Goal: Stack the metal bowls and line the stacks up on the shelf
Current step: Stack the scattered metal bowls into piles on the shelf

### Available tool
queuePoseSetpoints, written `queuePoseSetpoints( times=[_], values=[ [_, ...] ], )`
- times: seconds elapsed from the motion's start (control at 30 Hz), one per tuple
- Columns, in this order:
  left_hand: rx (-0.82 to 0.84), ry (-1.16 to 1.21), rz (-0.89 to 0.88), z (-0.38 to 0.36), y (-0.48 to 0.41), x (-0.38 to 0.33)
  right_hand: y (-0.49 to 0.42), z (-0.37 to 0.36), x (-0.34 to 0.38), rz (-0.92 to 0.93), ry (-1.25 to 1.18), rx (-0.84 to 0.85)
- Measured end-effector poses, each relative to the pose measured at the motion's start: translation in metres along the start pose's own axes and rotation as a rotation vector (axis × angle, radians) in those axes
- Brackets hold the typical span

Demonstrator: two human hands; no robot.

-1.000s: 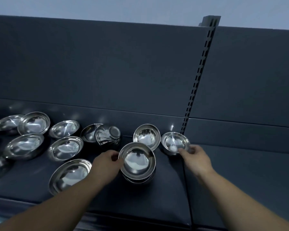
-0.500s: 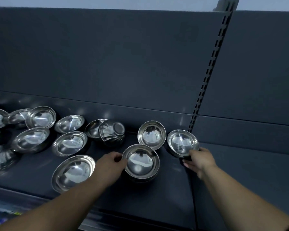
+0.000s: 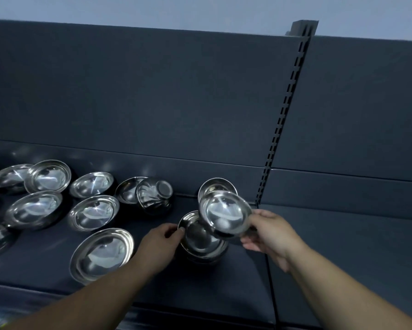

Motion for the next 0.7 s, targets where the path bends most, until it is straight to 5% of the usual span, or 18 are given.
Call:
queuePoseSetpoints(
  times=[0.7],
  values=[
    [0.175,0.436,0.101,-0.014,0.006,0.011,-0.01,-0.025,-0.023,0.033,0.231,0.052]
  ],
)
Point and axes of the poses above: each hand's wrist, its own y-axis away from the middle knuckle, its own z-axis out of the back of the hand, x = y × z, the point moved 9 cm from there along -y, towards the middle knuckle, and after that the axes turned 9 degrees about -y, right-handed, at the moved point
